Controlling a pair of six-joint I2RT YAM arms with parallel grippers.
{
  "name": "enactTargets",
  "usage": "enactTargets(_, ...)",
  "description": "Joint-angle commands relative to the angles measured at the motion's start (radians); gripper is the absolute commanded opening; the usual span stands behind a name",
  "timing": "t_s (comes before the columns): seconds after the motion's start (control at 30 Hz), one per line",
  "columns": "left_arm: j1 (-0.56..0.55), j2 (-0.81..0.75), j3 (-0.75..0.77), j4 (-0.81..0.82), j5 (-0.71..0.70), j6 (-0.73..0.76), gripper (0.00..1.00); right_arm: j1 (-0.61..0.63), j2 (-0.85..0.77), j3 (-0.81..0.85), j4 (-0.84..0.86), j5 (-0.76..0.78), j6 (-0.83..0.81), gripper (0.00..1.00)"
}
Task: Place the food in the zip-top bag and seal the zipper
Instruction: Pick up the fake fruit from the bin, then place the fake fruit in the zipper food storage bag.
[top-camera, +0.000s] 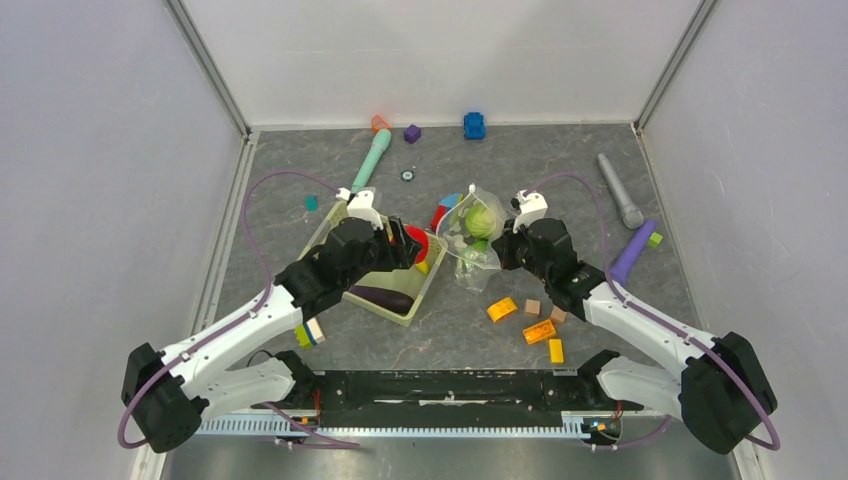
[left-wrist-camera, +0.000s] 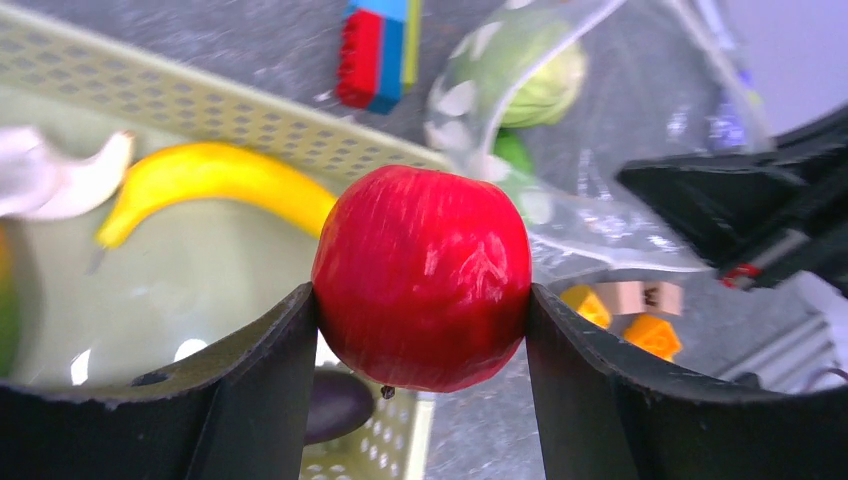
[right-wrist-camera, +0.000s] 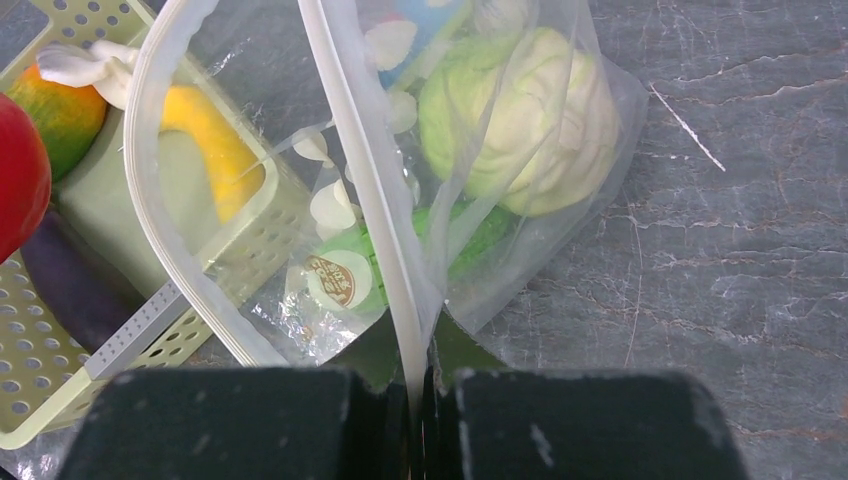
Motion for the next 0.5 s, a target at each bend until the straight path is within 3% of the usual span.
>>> enactTargets(0.0, 0.002, 0.017, 0.046, 0.187, 0.157, 0.063, 0.18, 0.001, -0.001, 0.008, 0.035, -0.012, 0.002, 0.03)
enactTargets(0.27, -0.026, 0.155, 0.125, 0.338, 0.326, 0.078, 0.17, 0.002, -0.021, 0.005, 0.031, -0.007, -0.005, 0.03)
enactTargets(0.47, -0.075, 0.277, 0.205, 0.391, 0.285, 0.077, 0.17, 0.002, -0.019, 0.004, 0.035, -0.02, -0.002, 0.03)
